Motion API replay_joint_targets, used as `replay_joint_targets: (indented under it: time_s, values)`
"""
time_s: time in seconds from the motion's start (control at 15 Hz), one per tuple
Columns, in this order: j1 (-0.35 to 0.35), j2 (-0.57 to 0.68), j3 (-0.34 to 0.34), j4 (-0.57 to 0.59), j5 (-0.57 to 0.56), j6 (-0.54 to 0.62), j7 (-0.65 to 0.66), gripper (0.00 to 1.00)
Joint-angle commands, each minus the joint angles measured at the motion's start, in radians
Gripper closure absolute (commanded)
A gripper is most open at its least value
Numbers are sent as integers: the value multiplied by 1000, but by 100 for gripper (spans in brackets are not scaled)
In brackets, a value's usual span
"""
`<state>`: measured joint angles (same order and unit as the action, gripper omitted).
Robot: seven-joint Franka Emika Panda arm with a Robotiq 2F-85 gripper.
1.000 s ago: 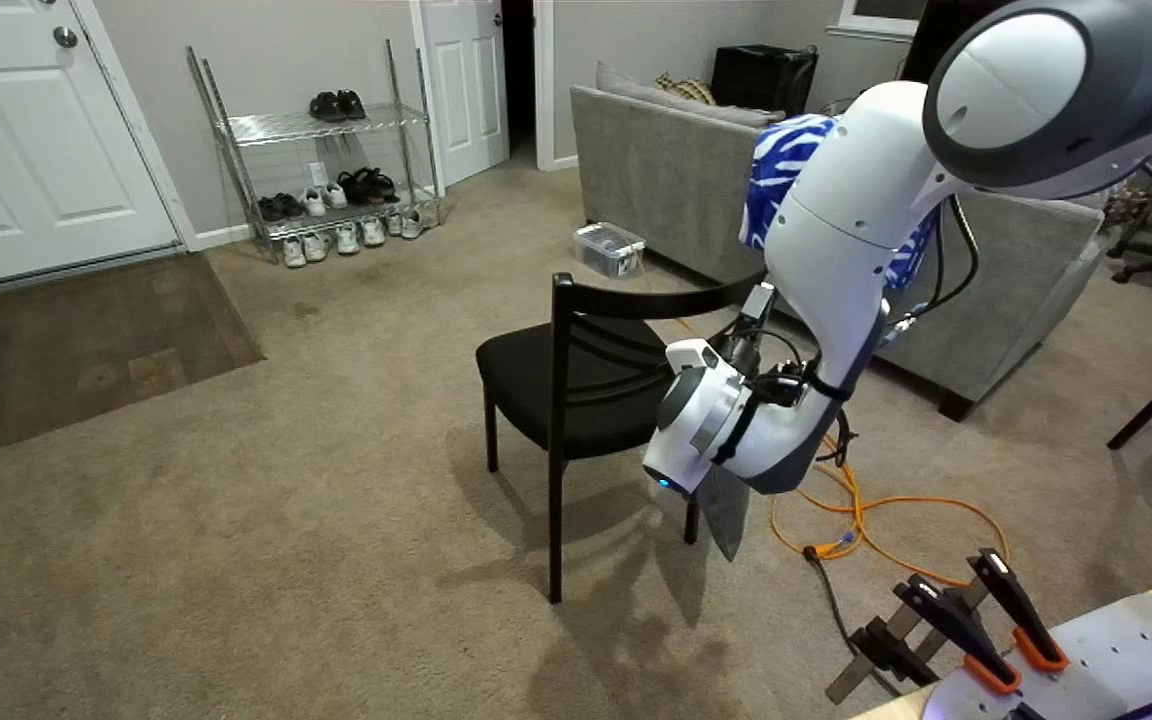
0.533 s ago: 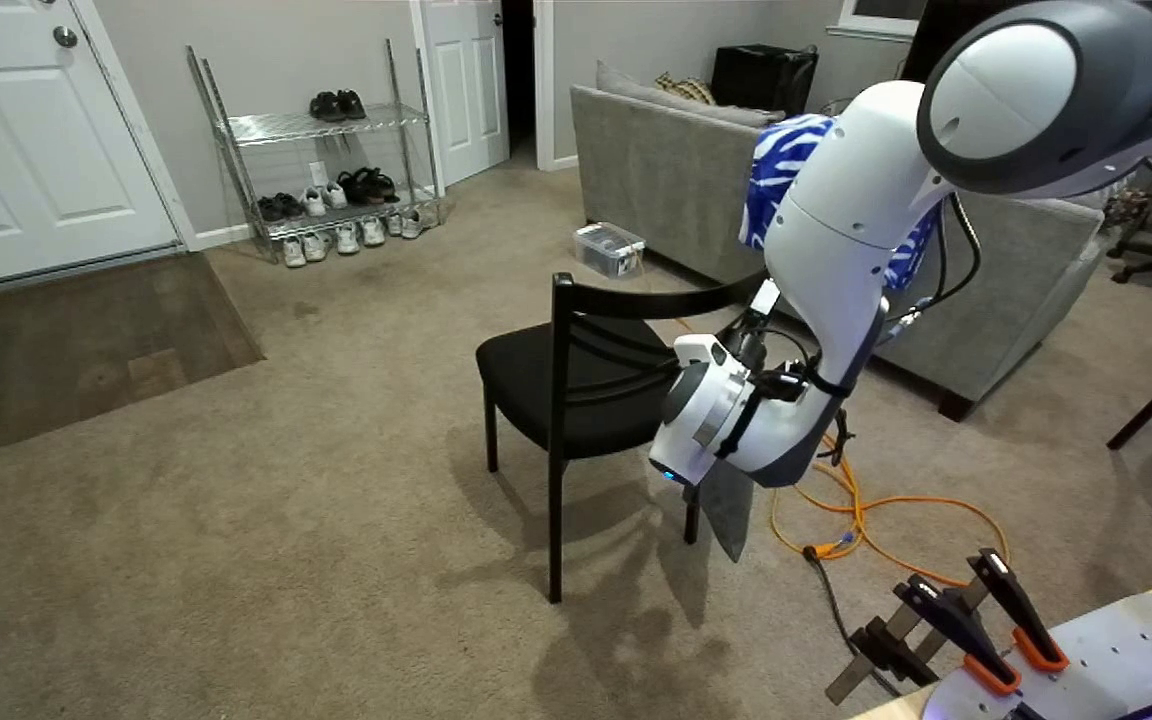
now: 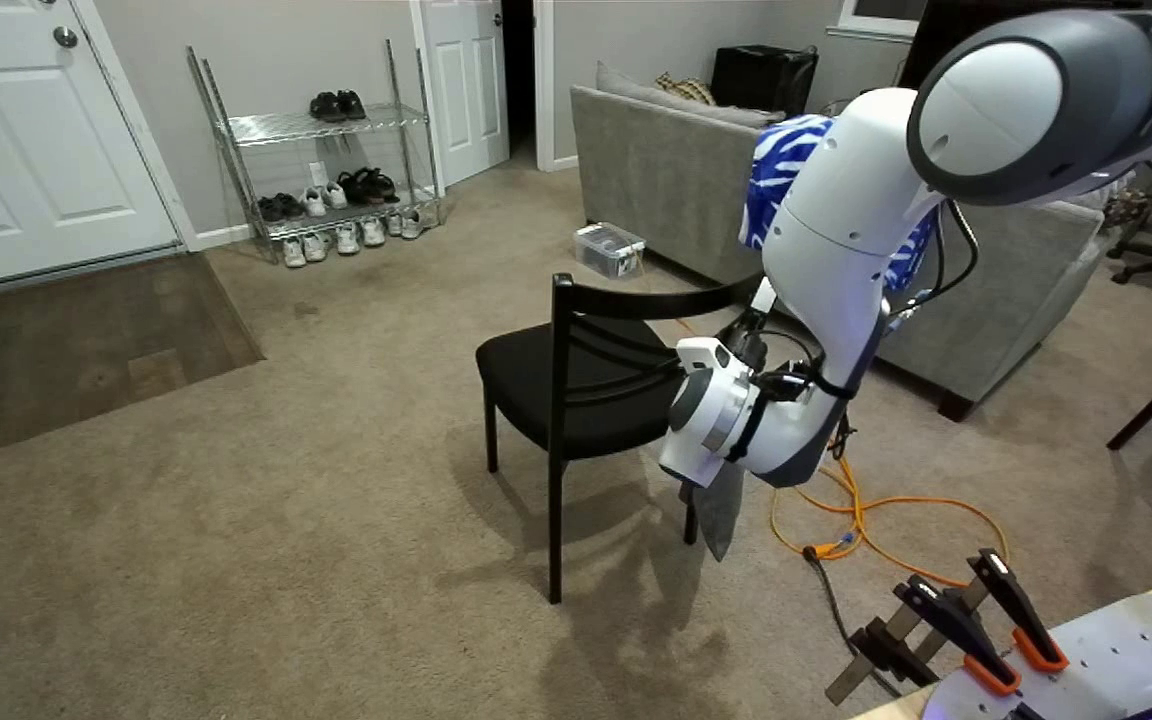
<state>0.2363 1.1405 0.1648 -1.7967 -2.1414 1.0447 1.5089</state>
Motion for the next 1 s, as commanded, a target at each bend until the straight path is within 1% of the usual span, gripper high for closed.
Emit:
replay_joint_targets:
  time_s: [0.0,0.53,0.73,0.93]
  values:
    - [31,-1,-12,-33,-43,-32,35,0]
    - [91,-6,4,-57,-69,-116,65,0]
    - [87,-6,6,-48,-68,-115,68,0]
    - [73,-2,3,-42,-71,-88,58,0]
